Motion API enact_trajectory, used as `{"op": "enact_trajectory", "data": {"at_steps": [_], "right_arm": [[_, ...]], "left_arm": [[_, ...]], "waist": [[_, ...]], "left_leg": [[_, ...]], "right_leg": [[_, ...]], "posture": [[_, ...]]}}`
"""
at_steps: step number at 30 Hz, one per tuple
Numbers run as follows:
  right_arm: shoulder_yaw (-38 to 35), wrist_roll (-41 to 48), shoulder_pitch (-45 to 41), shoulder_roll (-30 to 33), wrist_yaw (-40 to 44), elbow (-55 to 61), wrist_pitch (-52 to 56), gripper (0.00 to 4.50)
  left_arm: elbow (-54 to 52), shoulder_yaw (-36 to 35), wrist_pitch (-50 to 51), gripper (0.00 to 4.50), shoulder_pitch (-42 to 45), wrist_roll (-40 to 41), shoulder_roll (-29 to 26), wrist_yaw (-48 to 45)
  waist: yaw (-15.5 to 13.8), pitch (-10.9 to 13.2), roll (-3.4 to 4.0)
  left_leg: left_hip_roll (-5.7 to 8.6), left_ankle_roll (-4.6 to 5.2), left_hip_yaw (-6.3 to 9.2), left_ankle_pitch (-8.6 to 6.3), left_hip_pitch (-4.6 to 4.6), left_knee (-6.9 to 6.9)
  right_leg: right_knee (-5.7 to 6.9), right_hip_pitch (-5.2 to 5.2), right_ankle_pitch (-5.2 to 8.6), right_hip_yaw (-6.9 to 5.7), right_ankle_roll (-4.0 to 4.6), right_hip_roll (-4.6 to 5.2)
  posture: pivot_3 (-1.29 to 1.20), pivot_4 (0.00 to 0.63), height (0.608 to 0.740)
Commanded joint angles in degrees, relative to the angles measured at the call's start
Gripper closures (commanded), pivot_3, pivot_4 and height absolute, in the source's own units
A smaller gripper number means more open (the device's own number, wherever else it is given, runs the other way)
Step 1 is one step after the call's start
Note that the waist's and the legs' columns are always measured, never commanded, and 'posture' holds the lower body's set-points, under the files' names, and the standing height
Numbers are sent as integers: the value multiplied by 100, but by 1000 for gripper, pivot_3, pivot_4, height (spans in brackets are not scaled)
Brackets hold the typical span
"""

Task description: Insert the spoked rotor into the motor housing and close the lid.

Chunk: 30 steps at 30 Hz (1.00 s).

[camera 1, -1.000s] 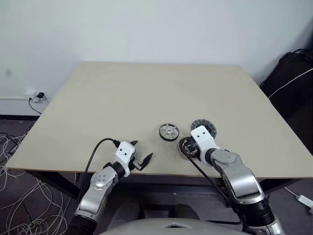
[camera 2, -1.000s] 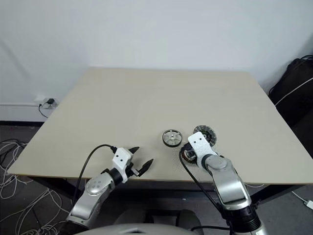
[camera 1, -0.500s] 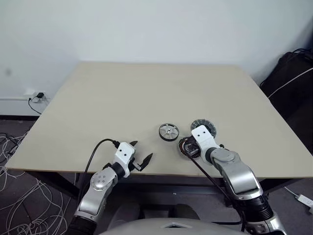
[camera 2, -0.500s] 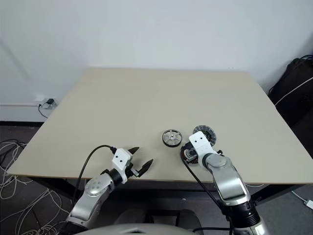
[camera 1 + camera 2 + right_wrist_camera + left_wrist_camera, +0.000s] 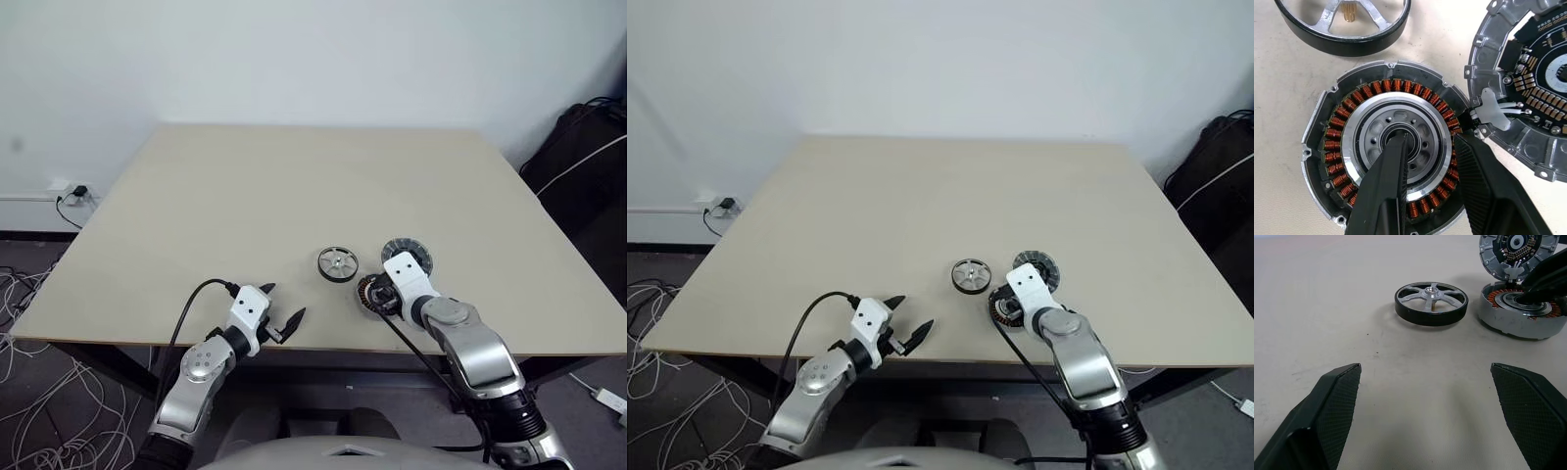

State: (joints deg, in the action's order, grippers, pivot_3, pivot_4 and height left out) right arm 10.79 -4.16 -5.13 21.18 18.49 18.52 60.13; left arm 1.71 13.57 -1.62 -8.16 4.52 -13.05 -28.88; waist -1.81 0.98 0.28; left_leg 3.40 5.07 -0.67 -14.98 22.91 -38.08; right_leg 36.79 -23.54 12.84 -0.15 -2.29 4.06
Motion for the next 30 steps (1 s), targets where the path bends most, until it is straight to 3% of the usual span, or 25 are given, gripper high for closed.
{"op": "enact_trajectory", "data": {"at_steps": [1,8,11,14,30], "right_arm": [[-11,18,-93,-7,-54,11,-79,2922],[96,57,-129,-19,-9,19,15,2922],[132,74,-153,-16,14,19,79,3543],[155,84,-167,-14,29,13,114,4476],[3,86,-238,70,-61,327,-75,4476]], "left_arm": [[-200,5,-44,0,29,23,17,-33],[-235,13,-28,0,5,24,23,-24],[-242,15,-23,0,1,23,32,-15],[-248,16,-23,0,-2,23,41,-7],[-259,2,8,0,-5,28,42,5]], "waist": [[0,0,0],[4,-1,0],[7,-1,0],[14,-8,-5],[19,-6,-1]], "left_leg": [[0,0,0,0,0,0],[0,0,0,0,0,0],[0,0,0,0,0,0],[0,0,0,0,-1,0],[0,0,0,0,0,0]], "right_leg": [[0,0,0,0,0,0],[0,0,0,0,0,0],[0,0,0,0,0,0],[1,1,0,0,0,0],[-1,0,-2,0,-2,0]], "posture": [[0,0,740],[0,0,740],[0,0,740],[0,0,740],[0,0,740]]}}
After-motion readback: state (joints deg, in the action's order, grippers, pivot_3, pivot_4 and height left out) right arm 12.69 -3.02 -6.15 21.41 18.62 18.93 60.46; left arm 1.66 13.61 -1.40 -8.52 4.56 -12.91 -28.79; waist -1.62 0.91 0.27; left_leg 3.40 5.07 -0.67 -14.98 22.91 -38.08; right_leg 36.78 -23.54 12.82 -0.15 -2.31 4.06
